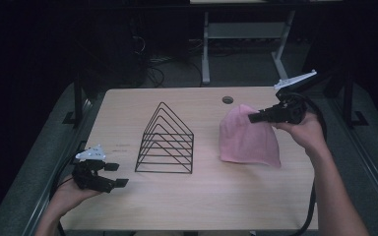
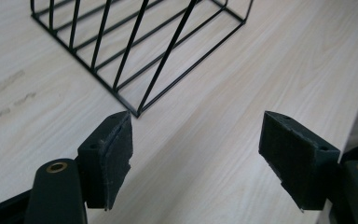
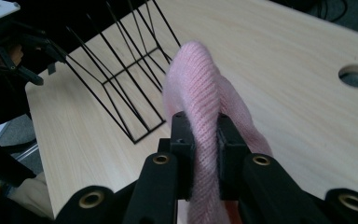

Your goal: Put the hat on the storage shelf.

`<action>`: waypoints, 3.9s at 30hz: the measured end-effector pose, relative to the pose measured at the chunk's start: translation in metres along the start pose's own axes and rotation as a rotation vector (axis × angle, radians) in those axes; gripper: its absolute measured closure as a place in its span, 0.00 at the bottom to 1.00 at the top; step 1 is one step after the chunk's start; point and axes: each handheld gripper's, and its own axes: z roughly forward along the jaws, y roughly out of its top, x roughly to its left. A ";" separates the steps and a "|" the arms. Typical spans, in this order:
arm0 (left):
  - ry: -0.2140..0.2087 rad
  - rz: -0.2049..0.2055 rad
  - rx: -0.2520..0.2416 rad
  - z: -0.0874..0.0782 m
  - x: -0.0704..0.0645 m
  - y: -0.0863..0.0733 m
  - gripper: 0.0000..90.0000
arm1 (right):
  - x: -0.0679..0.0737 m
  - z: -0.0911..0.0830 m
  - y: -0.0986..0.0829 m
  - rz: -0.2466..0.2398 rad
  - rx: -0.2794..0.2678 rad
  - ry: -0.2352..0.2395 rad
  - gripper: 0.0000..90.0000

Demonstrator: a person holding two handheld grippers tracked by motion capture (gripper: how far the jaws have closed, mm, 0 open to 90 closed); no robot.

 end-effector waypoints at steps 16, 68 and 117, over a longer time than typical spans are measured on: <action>-0.026 0.071 0.001 -0.020 -0.002 0.039 0.29 | 0.036 -0.012 0.048 -0.100 -0.054 0.036 0.89; -0.091 0.216 -0.025 -0.039 -0.012 0.149 0.28 | 0.148 0.015 0.171 -0.349 -0.063 0.129 0.89; -0.006 0.149 0.048 -0.027 0.021 0.147 0.90 | 0.136 0.084 0.174 -0.294 -0.077 0.184 0.89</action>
